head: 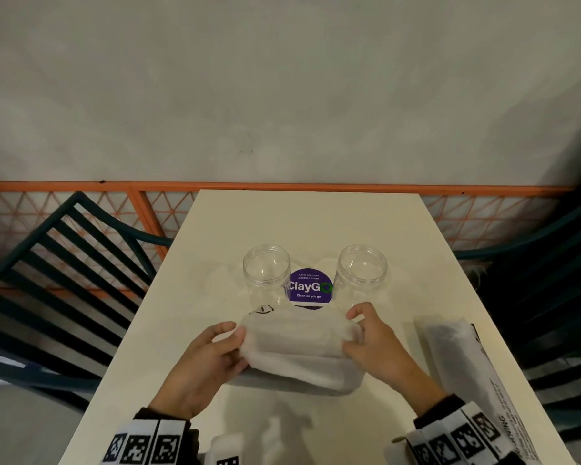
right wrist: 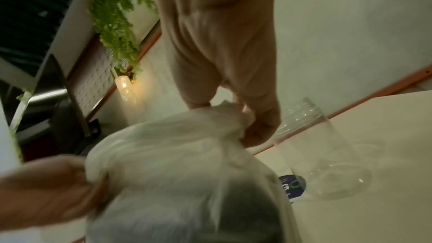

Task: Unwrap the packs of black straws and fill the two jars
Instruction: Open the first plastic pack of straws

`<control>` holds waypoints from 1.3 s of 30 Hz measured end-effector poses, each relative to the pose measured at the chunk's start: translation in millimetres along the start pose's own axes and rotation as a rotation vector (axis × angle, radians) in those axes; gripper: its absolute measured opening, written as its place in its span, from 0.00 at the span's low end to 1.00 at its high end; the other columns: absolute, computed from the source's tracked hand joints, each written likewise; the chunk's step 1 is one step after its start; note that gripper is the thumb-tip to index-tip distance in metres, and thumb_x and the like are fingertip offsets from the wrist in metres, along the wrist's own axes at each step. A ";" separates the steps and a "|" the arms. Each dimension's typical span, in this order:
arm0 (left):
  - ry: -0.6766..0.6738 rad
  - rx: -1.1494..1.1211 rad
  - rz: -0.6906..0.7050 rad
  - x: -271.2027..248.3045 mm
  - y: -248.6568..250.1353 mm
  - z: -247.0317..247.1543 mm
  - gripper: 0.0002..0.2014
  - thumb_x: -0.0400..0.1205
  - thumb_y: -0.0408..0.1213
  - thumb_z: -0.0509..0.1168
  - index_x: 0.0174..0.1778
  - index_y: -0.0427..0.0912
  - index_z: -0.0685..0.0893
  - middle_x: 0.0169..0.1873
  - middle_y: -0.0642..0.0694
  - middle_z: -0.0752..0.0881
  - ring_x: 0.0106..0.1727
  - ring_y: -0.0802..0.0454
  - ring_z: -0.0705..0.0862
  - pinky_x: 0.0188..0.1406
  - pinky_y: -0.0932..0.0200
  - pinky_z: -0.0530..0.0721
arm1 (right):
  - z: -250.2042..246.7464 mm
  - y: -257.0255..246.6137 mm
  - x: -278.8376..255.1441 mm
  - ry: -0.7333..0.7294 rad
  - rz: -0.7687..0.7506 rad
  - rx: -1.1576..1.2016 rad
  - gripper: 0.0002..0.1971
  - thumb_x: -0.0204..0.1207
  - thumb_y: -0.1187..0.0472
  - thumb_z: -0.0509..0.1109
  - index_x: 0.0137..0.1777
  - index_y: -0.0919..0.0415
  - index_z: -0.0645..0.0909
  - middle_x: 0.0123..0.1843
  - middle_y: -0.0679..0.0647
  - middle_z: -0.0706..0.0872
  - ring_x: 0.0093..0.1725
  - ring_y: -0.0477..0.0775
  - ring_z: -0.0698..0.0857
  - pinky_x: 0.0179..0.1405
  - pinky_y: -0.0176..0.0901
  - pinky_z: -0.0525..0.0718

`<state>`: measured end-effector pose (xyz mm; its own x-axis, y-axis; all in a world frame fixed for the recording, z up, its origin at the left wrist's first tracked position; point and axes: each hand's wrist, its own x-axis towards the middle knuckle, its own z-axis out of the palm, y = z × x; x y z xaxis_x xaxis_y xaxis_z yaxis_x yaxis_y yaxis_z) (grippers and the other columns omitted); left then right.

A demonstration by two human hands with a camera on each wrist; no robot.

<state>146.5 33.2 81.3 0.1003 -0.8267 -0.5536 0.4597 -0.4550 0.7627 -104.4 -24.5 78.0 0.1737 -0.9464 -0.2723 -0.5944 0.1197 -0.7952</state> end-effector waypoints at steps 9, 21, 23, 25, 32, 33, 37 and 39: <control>-0.208 -0.230 0.031 -5.0 -2.4 3.0 0.26 0.46 0.29 0.78 0.35 0.42 0.74 0.37 0.41 0.84 0.38 0.45 0.85 0.40 0.53 0.84 | -20.2 13.7 19.4 0.032 0.143 0.244 0.04 0.73 0.68 0.69 0.38 0.69 0.83 0.36 0.59 0.82 0.38 0.58 0.79 0.39 0.48 0.85; 0.270 0.595 0.254 3.5 -7.7 -1.6 0.02 0.74 0.32 0.67 0.37 0.39 0.84 0.41 0.39 0.86 0.44 0.41 0.82 0.45 0.51 0.81 | -39.5 6.5 -0.8 -0.307 0.066 0.044 0.14 0.80 0.59 0.63 0.35 0.64 0.80 0.34 0.58 0.82 0.36 0.52 0.83 0.47 0.46 0.87; 0.231 0.554 0.258 5.3 -8.7 0.4 0.04 0.76 0.30 0.66 0.40 0.37 0.86 0.41 0.38 0.88 0.45 0.42 0.84 0.46 0.53 0.83 | -37.2 5.4 -0.7 -0.203 0.024 -0.217 0.10 0.81 0.56 0.62 0.45 0.61 0.80 0.40 0.58 0.84 0.42 0.55 0.84 0.44 0.40 0.80; 0.168 0.475 0.233 5.0 -9.1 4.5 0.05 0.76 0.29 0.68 0.46 0.38 0.84 0.42 0.36 0.88 0.46 0.42 0.84 0.48 0.55 0.84 | -29.9 6.3 -0.1 -0.066 -0.024 -0.330 0.14 0.80 0.56 0.62 0.64 0.60 0.74 0.42 0.55 0.82 0.44 0.55 0.82 0.44 0.37 0.75; 0.067 0.202 0.079 8.7 1.8 -14.8 0.12 0.77 0.23 0.62 0.42 0.44 0.68 0.22 0.50 0.79 0.29 0.52 0.69 0.29 0.60 0.64 | -23.3 11.6 -1.6 -0.248 0.253 0.363 0.10 0.80 0.67 0.63 0.36 0.62 0.78 0.39 0.55 0.78 0.38 0.49 0.78 0.36 0.38 0.84; 0.038 0.165 0.045 8.4 3.8 -19.2 0.14 0.76 0.23 0.63 0.41 0.45 0.67 0.22 0.50 0.77 0.27 0.53 0.67 0.26 0.61 0.63 | -26.5 12.9 -1.7 -0.296 0.322 0.529 0.08 0.79 0.68 0.63 0.40 0.62 0.81 0.40 0.54 0.81 0.40 0.49 0.78 0.35 0.37 0.83; -0.095 0.007 -0.074 3.5 7.3 -26.9 0.16 0.69 0.24 0.67 0.35 0.46 0.66 0.25 0.50 0.79 0.23 0.55 0.64 0.16 0.65 0.64 | -39.3 22.2 -0.5 -0.368 0.506 0.873 0.05 0.71 0.67 0.68 0.40 0.63 0.86 0.34 0.52 0.83 0.34 0.47 0.76 0.28 0.34 0.79; -0.142 -0.033 -0.101 1.5 6.2 -26.2 0.17 0.69 0.23 0.68 0.33 0.46 0.68 0.24 0.50 0.79 0.22 0.55 0.64 0.16 0.65 0.65 | -38.1 25.7 0.0 -0.356 0.562 0.909 0.09 0.68 0.65 0.67 0.46 0.64 0.85 0.37 0.54 0.82 0.36 0.48 0.75 0.30 0.35 0.77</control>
<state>172.6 37.8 76.4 -0.0724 -0.8170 -0.5721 0.4898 -0.5288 0.6932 -149.6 -32.9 78.2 0.3622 -0.5673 -0.7396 0.1091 0.8138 -0.5709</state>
